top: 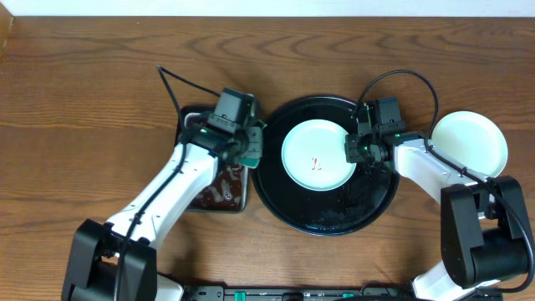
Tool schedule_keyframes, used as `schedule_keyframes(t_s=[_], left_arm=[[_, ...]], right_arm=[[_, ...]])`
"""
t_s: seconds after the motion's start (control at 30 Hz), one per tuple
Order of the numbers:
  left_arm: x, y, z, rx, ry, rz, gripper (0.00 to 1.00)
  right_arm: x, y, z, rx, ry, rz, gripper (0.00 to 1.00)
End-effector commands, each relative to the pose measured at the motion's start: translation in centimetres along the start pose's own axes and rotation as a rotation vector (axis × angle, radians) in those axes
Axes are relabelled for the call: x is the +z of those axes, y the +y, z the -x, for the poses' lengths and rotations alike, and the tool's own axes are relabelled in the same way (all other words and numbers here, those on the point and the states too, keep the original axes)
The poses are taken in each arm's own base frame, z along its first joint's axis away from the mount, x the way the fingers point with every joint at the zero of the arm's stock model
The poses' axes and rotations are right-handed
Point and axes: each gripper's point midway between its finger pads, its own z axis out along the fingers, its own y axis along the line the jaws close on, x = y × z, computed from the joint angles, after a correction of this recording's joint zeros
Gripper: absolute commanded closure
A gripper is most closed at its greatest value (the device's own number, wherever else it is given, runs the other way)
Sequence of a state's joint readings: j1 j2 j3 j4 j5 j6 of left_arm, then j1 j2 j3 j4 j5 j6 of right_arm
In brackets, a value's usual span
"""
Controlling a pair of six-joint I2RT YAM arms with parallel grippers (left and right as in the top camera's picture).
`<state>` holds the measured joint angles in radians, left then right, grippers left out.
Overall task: Clean dirty plates on tray and stack at the side
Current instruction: 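Scrub the remaining green plate's red smear with the left-held sponge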
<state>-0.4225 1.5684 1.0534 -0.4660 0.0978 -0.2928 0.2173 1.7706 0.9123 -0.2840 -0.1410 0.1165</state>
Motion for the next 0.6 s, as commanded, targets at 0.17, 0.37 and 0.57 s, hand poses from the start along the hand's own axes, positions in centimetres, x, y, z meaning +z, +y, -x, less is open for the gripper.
schedule_keyframes(t_s=[0.17, 0.37, 0.57], left_arm=[[0.8, -7.9, 2.7, -0.07, -0.125, -0.172, 0.92], [4.3, -14.1, 1.4, -0.096, -0.117, -0.311, 0.92], [7.8, -17.9, -2.1, -0.101, -0.022, -0.403, 0.93]], right_arm=[[1.7, -0.5, -3.7, 0.031, 0.109, -0.013, 0.98], [1.7, -0.5, -3.8, 0.031, 0.113, -0.013, 0.98], [1.7, -0.5, -3.8, 0.031, 0.113, -0.013, 0.99]])
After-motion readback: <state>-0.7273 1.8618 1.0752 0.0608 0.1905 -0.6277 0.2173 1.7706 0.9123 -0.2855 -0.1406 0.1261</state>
